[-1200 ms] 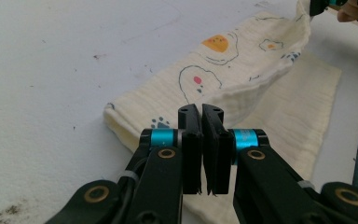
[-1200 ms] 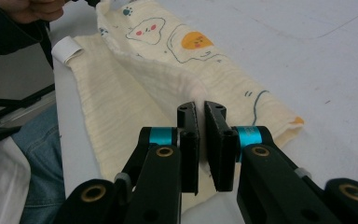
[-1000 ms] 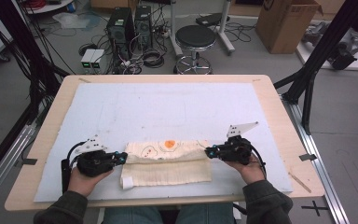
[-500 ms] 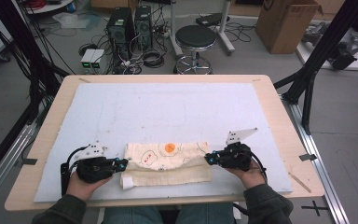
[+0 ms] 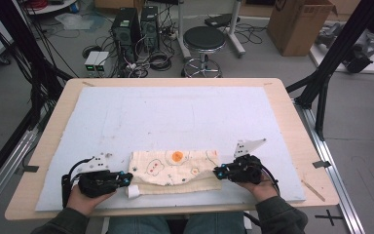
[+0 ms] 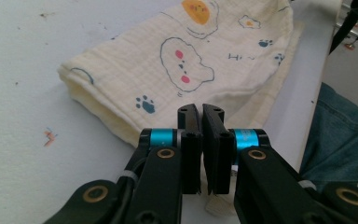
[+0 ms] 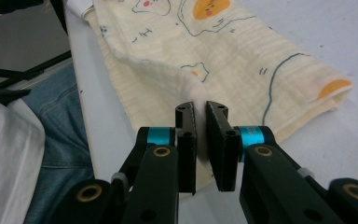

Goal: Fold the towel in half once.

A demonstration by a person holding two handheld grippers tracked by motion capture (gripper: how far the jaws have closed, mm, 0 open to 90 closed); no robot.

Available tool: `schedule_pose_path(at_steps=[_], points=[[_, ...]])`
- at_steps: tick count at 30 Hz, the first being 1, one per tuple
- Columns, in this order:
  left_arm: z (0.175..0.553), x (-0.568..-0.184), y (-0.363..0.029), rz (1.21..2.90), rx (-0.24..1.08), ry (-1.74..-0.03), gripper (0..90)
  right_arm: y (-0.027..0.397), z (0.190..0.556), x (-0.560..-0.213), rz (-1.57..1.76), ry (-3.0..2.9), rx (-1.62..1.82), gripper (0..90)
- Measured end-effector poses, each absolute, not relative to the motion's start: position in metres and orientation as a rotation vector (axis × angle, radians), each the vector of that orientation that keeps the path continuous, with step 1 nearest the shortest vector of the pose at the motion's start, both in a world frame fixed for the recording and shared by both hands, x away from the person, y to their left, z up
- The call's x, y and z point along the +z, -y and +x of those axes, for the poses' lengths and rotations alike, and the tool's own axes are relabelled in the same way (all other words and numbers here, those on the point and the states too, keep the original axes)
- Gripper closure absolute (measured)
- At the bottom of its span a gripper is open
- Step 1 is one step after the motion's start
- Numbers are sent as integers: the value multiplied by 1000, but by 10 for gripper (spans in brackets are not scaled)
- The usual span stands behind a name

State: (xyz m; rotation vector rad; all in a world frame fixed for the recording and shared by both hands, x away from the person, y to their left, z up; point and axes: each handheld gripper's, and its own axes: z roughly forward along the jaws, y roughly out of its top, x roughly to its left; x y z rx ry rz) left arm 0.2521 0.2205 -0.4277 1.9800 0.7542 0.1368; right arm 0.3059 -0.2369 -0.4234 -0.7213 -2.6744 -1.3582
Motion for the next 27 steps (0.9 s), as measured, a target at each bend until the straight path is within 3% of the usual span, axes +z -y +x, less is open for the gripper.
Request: schedule_pose_path(at_steps=[4, 7, 11, 16, 27], points=[[251, -423, -222, 1936, 114, -715, 699, 240, 304, -419, -689, 2636, -1403, 709], [252, -421, -222, 1908, 110, -705, 673, 244, 303, -414, -663, 2584, -1464, 666], [256, -424, -218, 1916, 128, -728, 693, 245, 305, -413, -675, 2597, -1468, 696], [260, -429, -210, 1987, 117, -730, 805, 237, 307, -424, -673, 2647, -1349, 753], [258, -443, -207, 2136, 22, -696, 821, 230, 301, -438, -598, 2722, -1195, 775]])
